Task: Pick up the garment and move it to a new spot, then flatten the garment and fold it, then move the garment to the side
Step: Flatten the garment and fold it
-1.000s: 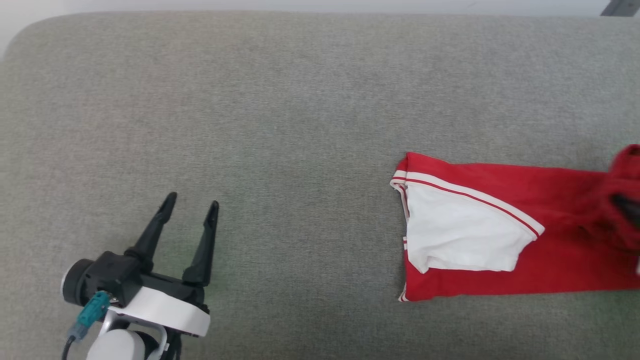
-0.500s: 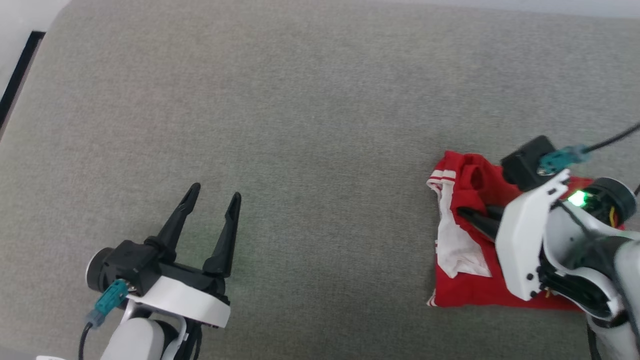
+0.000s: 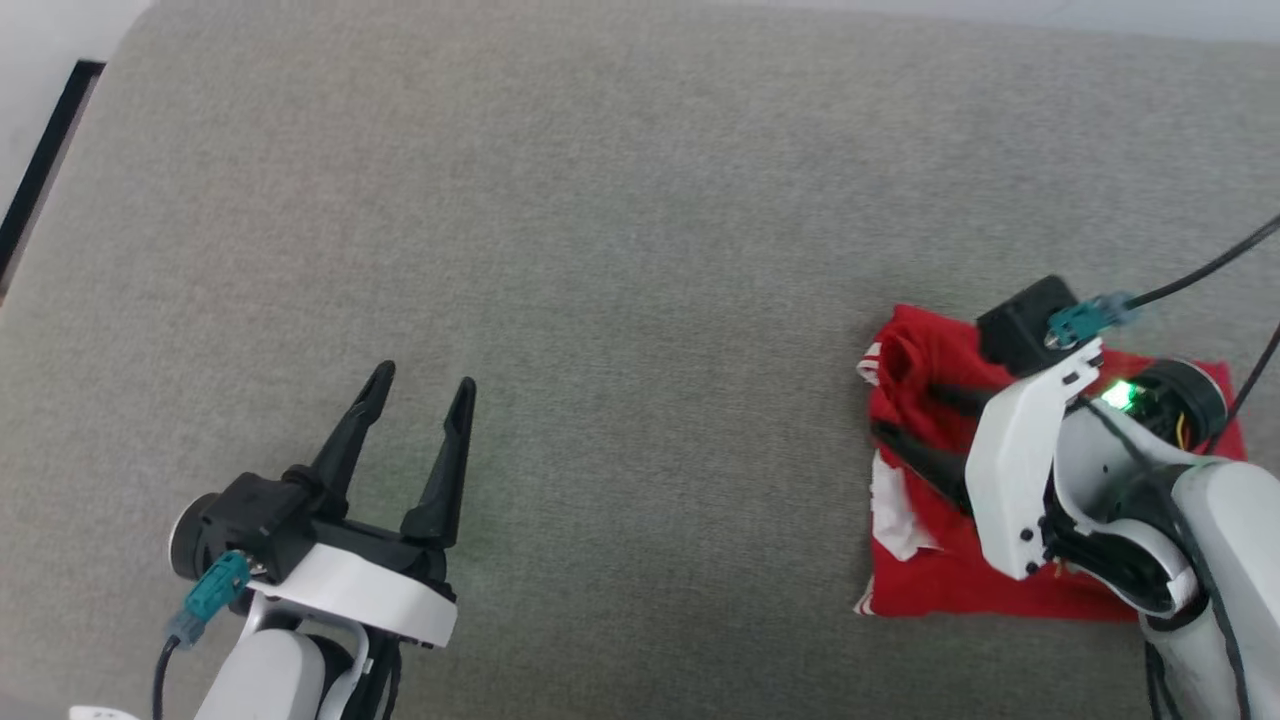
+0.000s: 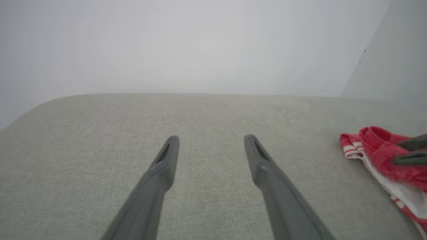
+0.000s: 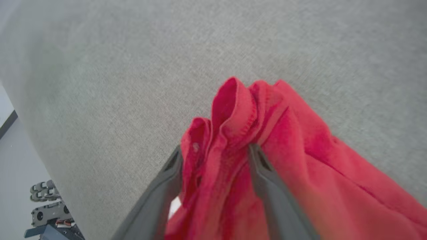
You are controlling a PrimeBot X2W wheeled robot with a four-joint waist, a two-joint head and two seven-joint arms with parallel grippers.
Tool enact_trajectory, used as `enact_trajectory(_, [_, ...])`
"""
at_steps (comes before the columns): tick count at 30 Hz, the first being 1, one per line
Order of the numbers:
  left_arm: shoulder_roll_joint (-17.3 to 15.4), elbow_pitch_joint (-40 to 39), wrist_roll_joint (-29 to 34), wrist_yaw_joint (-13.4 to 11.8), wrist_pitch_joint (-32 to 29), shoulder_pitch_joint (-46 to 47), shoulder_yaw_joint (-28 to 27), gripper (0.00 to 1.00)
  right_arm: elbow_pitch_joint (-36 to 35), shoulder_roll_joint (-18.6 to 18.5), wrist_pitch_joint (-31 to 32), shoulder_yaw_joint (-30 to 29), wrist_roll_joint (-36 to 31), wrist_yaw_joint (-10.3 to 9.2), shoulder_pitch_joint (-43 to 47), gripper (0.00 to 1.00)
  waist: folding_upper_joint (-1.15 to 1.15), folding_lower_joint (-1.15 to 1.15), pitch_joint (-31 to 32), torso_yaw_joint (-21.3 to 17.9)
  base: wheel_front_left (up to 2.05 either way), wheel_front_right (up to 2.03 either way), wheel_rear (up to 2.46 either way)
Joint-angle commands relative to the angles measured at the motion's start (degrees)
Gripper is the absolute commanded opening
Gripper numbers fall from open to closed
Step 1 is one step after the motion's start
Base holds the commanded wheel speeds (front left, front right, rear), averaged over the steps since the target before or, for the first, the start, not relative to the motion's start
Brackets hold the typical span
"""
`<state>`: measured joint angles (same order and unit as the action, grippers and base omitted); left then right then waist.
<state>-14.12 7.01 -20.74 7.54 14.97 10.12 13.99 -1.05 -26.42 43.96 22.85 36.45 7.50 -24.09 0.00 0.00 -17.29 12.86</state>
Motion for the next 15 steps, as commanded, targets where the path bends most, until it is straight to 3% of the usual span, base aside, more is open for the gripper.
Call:
enact_trajectory(1, [-0.2,0.0,-0.4,-0.1,0.3,-0.8,-0.2,1.00,0.2,0.1,-0.8,-0.3,0.4,-0.03,-0.5,1.00,0.00,0.00,1.2,-1.3,0.00,0.00,0.00])
enact_trajectory(8, [-0.7,0.7,-2.0,-0.1,0.3,-2.1,-1.0,1.00,2.8,0.0,-8.4,-4.3,1.8,-0.03,0.0,1.00,0.00,0.00,4.4,-5.4,0.00,0.00,0.00])
enact_trajectory(15, [-0.5,5.3,-4.5,-0.1,0.3,-1.8,-1.8,1.00,12.8,-2.2,-27.4,-6.6,0.2,-0.03,1.3,1.00,0.00,0.00,6.8,-9.0,0.00,0.00,0.00])
